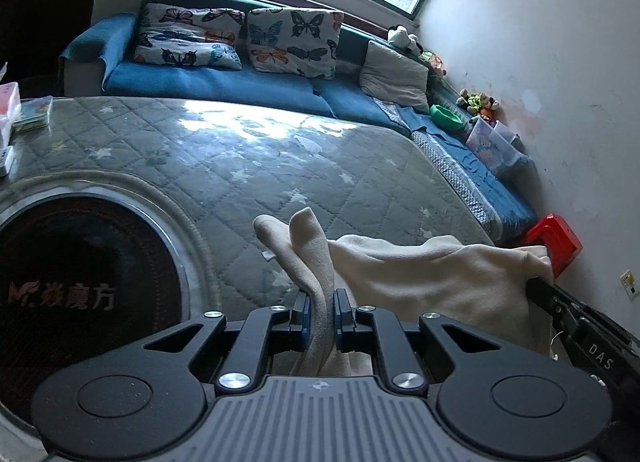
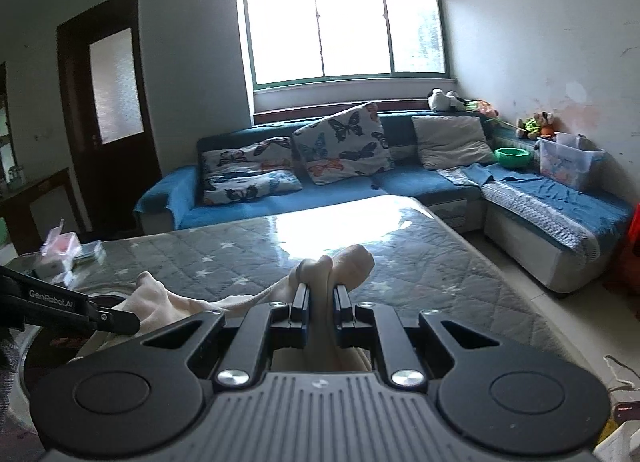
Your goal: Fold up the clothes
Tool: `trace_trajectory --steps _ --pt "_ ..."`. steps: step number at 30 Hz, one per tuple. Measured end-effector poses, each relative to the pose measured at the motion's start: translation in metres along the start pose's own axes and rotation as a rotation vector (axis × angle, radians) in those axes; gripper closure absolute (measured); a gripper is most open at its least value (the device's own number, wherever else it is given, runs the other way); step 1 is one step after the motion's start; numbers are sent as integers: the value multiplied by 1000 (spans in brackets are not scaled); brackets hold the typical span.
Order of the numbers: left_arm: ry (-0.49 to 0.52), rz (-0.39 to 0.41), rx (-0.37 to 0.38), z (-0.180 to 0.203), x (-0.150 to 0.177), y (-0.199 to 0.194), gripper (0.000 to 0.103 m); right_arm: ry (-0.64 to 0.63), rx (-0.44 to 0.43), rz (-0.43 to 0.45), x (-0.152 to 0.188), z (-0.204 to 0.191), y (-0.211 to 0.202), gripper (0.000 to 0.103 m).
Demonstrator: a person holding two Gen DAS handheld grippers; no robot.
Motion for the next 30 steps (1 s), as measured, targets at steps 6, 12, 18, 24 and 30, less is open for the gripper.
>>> trace_trajectory --steps 6,12,18,24,30 --pt "13 -24 2 4 -1 17 90 13 51 -21 6 14 10 92" --pt "12 -65 -16 -2 6 33 90 30 97 -77 18 28 26 92" --pt "-1 -97 -39 -11 10 41 86 60 158 -119 28 37 38 90" --pt "12 -100 -53 -12 14 41 85 50 146 -126 29 29 46 89" --pt "7 -115 -64 -16 17 45 85 24 104 -177 33 15 68 80"
Point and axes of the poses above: each gripper's, at about its wrist camera, not at the fingertips, and y roughly the way its jaws point, z to its right, x to its underside, the point moved 2 cm from there along y, roughly the way its jaws point, and after that the axes turned 6 degrees about -z, right-handed, at the moved point
